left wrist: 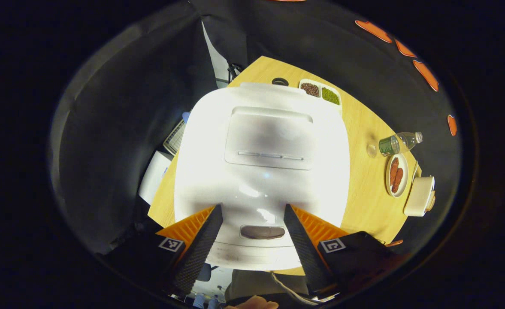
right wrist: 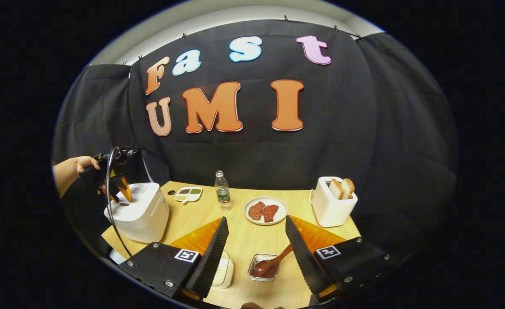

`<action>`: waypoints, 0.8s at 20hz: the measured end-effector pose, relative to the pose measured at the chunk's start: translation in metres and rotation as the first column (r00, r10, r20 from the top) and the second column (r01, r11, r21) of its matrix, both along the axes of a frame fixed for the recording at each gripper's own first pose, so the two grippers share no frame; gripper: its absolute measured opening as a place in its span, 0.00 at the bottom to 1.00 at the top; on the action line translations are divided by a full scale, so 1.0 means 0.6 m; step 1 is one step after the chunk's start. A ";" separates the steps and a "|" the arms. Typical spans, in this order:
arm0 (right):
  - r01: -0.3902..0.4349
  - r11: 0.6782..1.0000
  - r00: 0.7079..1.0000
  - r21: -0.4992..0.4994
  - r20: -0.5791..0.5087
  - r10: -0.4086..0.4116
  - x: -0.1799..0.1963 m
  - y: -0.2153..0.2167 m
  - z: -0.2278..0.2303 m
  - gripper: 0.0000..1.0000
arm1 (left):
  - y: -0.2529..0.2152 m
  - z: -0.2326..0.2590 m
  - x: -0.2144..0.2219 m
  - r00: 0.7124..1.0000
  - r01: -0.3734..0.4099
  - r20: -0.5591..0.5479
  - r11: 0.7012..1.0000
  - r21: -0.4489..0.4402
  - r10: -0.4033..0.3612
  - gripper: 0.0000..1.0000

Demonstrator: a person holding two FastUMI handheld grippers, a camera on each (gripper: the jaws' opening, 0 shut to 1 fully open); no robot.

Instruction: Close the left gripper, press the button to open the rice cooker; take a wooden spoon from the chopstick holder with the right hand, scoop a spoonful of rice and pour it into the rice cooker, then put the wooden spoon back into the chopstick holder.

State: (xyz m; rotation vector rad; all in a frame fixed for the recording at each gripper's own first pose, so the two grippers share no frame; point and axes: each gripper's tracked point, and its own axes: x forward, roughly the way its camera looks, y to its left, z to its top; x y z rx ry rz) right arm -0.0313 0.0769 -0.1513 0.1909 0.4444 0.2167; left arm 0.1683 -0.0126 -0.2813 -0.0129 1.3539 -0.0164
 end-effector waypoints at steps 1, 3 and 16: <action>-0.007 1.000 1.000 0.003 0.000 0.007 0.001 0.005 -0.001 0.84 | -0.002 0.006 -0.005 1.000 -0.002 0.014 1.000 0.000 0.002 0.98; -0.012 1.000 1.000 0.001 0.013 0.012 0.005 0.015 0.001 0.84 | -0.003 0.008 -0.004 0.999 0.011 0.036 1.000 0.004 -0.011 1.00; -0.023 1.000 0.983 0.008 0.183 0.021 0.058 0.063 0.087 0.83 | -0.112 0.275 -0.040 0.683 0.189 0.730 0.957 -0.221 0.034 0.99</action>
